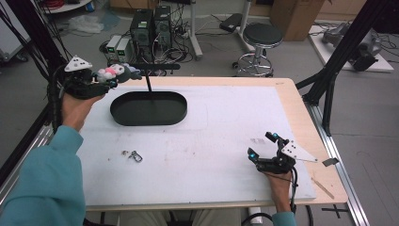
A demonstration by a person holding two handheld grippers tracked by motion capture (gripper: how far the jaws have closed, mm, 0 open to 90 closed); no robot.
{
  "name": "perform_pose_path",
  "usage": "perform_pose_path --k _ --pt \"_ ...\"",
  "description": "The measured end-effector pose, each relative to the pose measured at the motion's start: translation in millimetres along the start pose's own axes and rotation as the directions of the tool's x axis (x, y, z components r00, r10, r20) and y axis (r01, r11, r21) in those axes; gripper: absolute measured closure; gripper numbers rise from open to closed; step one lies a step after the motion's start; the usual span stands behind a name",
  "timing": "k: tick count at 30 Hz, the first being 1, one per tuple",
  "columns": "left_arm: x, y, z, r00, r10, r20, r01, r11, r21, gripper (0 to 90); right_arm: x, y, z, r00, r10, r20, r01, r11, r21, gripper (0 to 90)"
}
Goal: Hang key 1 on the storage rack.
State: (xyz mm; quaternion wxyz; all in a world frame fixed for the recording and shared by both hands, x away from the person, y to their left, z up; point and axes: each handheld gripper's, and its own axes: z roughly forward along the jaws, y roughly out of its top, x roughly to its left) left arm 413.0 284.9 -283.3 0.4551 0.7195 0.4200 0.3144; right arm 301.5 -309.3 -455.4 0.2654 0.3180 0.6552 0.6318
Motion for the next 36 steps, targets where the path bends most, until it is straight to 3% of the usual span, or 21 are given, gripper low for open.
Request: perform_pose_path --k 4,16,36 --pt "-0.8 -6.6 -2.9 0.9999 0.012 0.0 -0.012 0.9997 0.021 53.1 -0.3 0.0 -0.2 1.0 0.006 0.004 -0.006 1.0 -0.002 0.7" --pt "-1.3 -26.5 -3.4 1.0 -0.001 0.006 0.0 0.9986 0.054 53.1 -0.4 0.0 -0.2 0.9999 0.01 0.006 -0.01 0.9999 -0.002 0.7" --pt "-1.2 -38.6 27.6 0.9995 -0.031 -0.002 0.031 0.9985 0.046 52.8 -0.9 -0.1 -0.2 0.9998 0.017 0.005 -0.017 0.9998 -0.005 0.7"
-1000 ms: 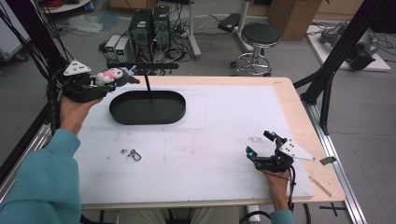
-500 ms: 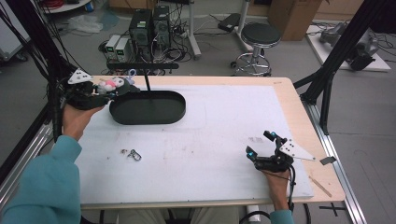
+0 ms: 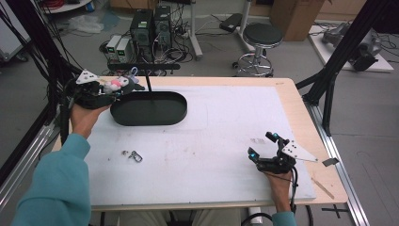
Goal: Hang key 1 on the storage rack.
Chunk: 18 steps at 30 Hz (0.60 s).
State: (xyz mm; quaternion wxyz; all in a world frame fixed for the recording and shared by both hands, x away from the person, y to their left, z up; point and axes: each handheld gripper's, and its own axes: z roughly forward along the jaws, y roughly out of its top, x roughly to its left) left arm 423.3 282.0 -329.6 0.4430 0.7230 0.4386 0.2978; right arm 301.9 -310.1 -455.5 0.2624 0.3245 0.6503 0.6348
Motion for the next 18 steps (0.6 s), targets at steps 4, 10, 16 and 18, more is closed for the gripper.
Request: perform_pose_path --k 4,10,16,18 --pt "2.0 -3.1 8.5 0.9999 -0.013 -0.002 0.013 0.9999 0.003 52.8 -0.1 0.0 -0.1 1.0 0.001 -0.002 -0.001 1.0 0.001 0.7" --pt "5.3 -6.0 15.0 0.9994 -0.033 -0.003 0.033 0.9994 -0.001 52.4 -1.2 0.0 0.0 1.0 -0.003 0.0 0.003 1.0 -0.003 0.7" --pt "7.5 -9.8 16.7 0.9975 -0.05 0.05 0.05 0.9987 0.0 38.7 -1.1 0.0 0.0 1.0 -0.003 0.002 0.003 1.0 -0.003 0.7" --pt "8.9 -11.3 16.9 0.9971 -0.038 0.065 0.04 0.999 -0.02 26.5 -0.8 -0.1 -0.2 1.0 0.007 0.003 -0.007 1.0 -0.002 0.7"
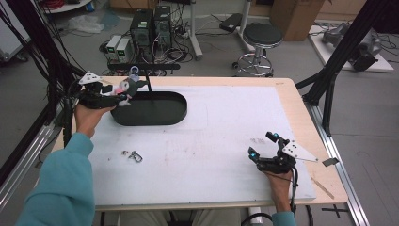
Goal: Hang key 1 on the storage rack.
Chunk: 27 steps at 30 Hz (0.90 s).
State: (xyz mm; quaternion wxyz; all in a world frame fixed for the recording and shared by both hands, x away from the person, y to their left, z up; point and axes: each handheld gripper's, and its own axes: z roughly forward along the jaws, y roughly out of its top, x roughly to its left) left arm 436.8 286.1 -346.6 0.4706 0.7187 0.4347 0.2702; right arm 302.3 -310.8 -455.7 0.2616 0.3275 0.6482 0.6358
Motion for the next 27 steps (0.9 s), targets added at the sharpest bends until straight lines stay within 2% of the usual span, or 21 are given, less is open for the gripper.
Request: perform_pose_path --k 3,4,6,8,11,14,19,21,24,27 --pt "4.0 -1.0 -2.2 0.9999 0.009 0.014 -0.009 0.999 -0.044 8.4 -0.3 -0.1 0.0 1.0 -0.001 0.0 0.001 1.0 -0.001 0.7" --pt "4.6 -1.6 -3.9 0.9998 0.009 0.02 -0.007 0.9979 -0.065 7.5 -0.3 0.0 0.0 1.0 -0.001 0.0 0.001 1.0 -0.001 0.7" --pt "4.6 -1.6 -7.3 0.9995 0.007 0.029 -0.005 0.9972 -0.075 1.7 -0.1 -0.1 -0.1 1.0 -0.004 0.0 0.004 1.0 -0.001 0.7" --pt "3.6 -1.6 -11.0 0.9977 0.009 0.067 -0.003 0.9955 -0.095 1.7 0.1 -0.1 0.0 1.0 -0.005 0.005 0.005 1.0 -0.002 0.7" --pt "-2.5 -3.0 -20.3 0.9959 0.048 0.076 -0.037 0.9895 -0.14 1.7 0.5 -0.2 -0.2 1.0 -0.005 0.007 0.005 1.0 0.0 0.7" --pt "-10.2 -7.4 -32.0 0.9942 0.065 0.085 -0.049 0.9826 -0.179 1.7 0.5 -0.2 -0.2 1.0 -0.003 0.007 0.003 1.0 0.0 0.7" --pt "-24.2 -19.1 -54.9 0.9895 0.091 0.112 -0.06 0.9656 -0.253 1.7 0.7 -0.2 -0.3 1.0 -0.005 0.007 0.005 1.0 0.0 0.7" --pt "-30.2 -25.1 -63.7 0.9866 0.101 0.129 -0.06 0.9552 -0.29 1.7 0.8 -0.2 -0.3 1.0 -0.005 0.008 0.005 1.0 0.0 0.7" --pt "-38.9 -34.1 -74.7 0.9808 0.127 0.148 -0.077 0.9482 -0.308 1.7 0.6 -0.3 -0.3 1.0 -0.003 0.007 0.003 1.0 -0.003 0.7" --pt "-47.3 -43.9 -81.5 0.9761 0.13 0.174 -0.07 0.9461 -0.316 1.7 1.3 -0.4 -0.4 0.9999 -0.011 0.005 0.011 0.9999 0.0 0.7"
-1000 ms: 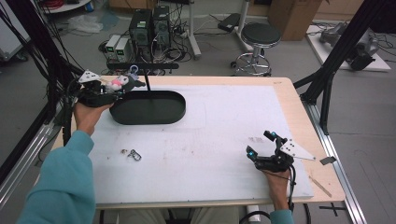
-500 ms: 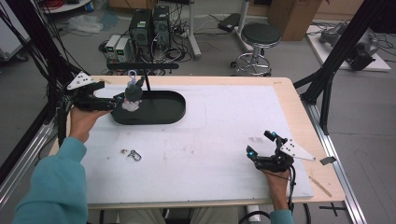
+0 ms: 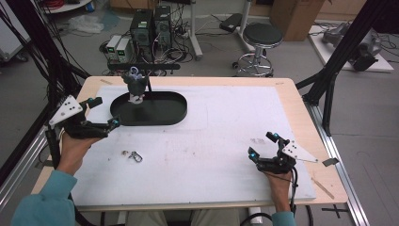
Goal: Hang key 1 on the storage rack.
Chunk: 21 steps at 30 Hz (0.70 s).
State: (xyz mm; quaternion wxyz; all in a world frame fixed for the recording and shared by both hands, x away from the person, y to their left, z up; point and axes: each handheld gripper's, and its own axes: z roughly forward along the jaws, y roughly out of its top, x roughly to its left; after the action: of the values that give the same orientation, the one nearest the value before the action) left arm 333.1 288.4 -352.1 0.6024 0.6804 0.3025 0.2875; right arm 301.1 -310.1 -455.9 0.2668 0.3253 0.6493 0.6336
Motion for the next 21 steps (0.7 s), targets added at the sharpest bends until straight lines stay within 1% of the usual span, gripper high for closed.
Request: perform_pose_path --k 1,3,5,8,10,12,13,15,18,21 --pt "-3.5 -2.3 -1.9 1.0 0.005 0.005 -0.005 1.0 -0.001 1.7 0.2 0.0 0.2 1.0 -0.001 0.003 0.001 1.0 -0.002 0.7" --pt "-10.2 -6.4 -5.5 0.9994 0.029 0.016 -0.029 0.9995 0.01 1.7 0.2 0.0 0.0 1.0 0.001 0.002 -0.001 1.0 0.0 0.7" --pt "-16.4 -12.6 -8.4 0.9988 0.04 0.029 -0.04 0.9992 -0.004 1.7 0.2 0.0 0.2 1.0 -0.001 0.002 0.001 1.0 -0.001 0.7" --pt "-22.5 -22.4 -12.3 0.9983 0.034 0.048 -0.034 0.9994 -0.005 1.7 0.3 0.0 0.2 1.0 -0.001 0.004 0.001 1.0 -0.003 0.7" --pt "-25.4 -28.5 -14.8 0.9984 0.028 0.049 -0.027 0.9995 -0.012 1.7 0.1 0.0 0.3 1.0 -0.005 0.003 0.005 1.0 -0.003 0.7" --pt "-27.5 -33.0 -16.5 0.9982 0.033 0.049 -0.033 0.9994 -0.008 1.7 0.2 -0.1 0.1 1.0 -0.002 0.003 0.002 1.0 -0.002 0.7" --pt "-28.3 -35.1 -17.1 0.9982 0.033 0.051 -0.032 0.9994 -0.014 1.7 0.2 0.0 0.1 1.0 -0.002 0.003 0.002 1.0 -0.001 0.7" --pt "-29.4 -38.7 -18.4 0.9984 0.03 0.048 -0.029 0.9995 -0.015 1.7 0.2 0.0 0.1 1.0 -0.001 0.002 0.001 1.0 -0.002 0.7" --pt "-29.8 -43.3 -19.0 0.9985 0.009 0.054 -0.009 0.9999 -0.014 1.7 0.3 0.0 0.2 1.0 -0.003 0.003 0.003 1.0 -0.002 0.7" --pt "-29.5 -44.0 -19.5 0.9982 0.016 0.057 -0.015 0.9998 -0.01 1.7 0.3 -0.1 0.2 1.0 -0.002 0.003 0.002 1.0 -0.002 0.7"
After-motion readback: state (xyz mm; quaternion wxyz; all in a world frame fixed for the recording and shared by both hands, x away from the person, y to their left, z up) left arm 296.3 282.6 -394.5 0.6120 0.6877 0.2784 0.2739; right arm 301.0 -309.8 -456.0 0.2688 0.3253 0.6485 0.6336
